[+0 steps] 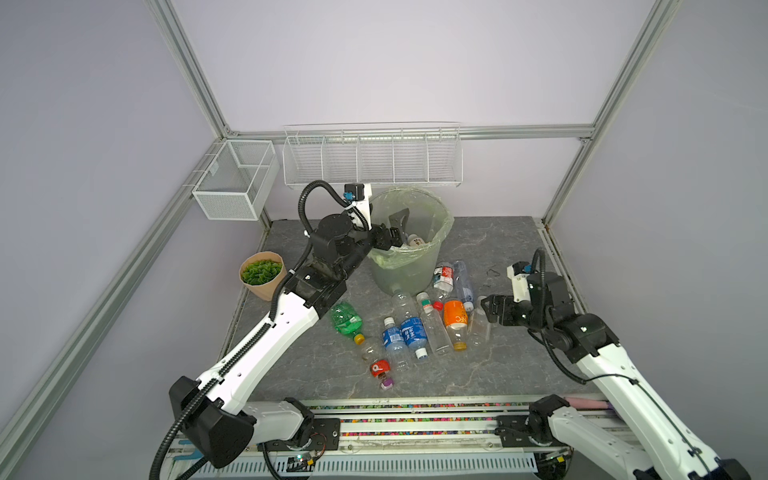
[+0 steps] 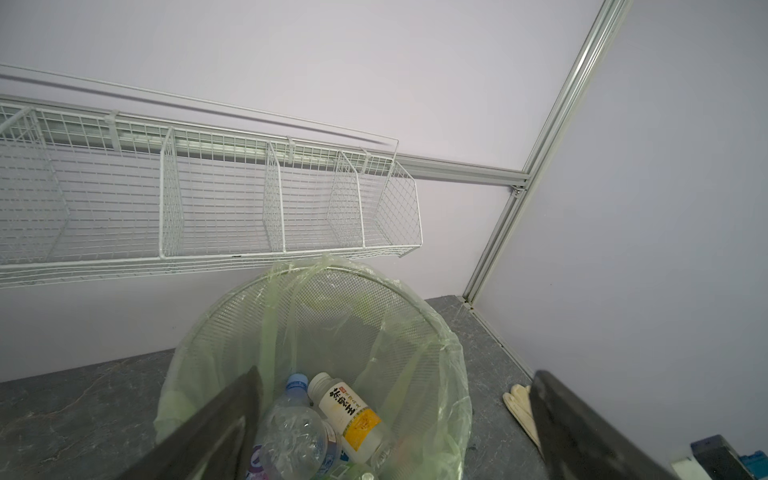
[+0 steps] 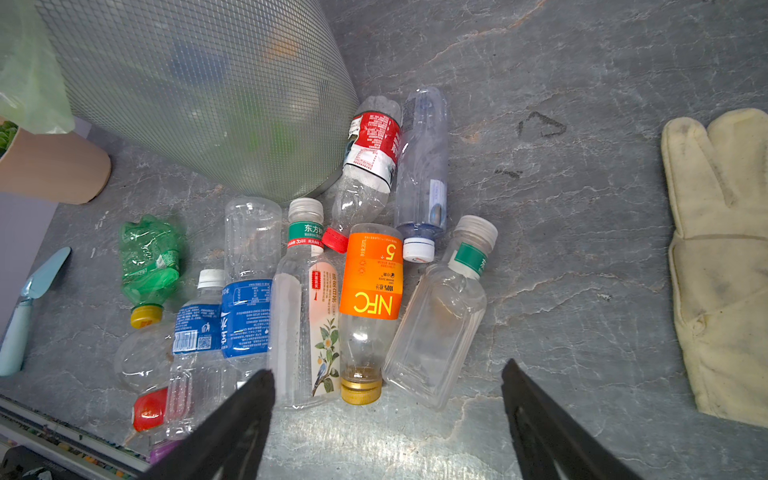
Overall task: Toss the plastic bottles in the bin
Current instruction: 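Open the left gripper to drop the tea bottle into the bin, then withdraw the left gripper while lowering the right gripper onto the green-labelled bottle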
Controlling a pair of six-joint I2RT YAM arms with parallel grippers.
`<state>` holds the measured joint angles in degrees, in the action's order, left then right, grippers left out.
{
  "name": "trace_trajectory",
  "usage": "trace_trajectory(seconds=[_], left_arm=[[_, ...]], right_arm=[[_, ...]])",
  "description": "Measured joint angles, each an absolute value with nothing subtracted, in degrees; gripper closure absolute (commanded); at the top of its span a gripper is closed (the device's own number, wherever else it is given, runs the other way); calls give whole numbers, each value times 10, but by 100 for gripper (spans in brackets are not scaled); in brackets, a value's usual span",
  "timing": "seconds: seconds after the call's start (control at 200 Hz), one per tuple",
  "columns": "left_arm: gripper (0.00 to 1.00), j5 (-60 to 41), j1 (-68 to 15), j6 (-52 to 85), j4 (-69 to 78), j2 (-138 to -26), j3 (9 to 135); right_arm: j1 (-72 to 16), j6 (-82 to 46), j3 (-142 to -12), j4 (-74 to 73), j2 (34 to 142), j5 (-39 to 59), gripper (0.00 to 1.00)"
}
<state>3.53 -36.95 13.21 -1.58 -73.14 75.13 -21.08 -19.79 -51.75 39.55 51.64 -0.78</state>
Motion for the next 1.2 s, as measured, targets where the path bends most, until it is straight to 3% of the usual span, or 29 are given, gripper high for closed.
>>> trace_trajectory(seconds=[0.695,1.2], left_arm=[[1,103,-369,150,-87,-622,624],[1,122,-364,181,-121,-570,550]], right_arm=[[-211,-205,-517,396,568,28,12],[-210,-247,-542,441,728,-30,11]])
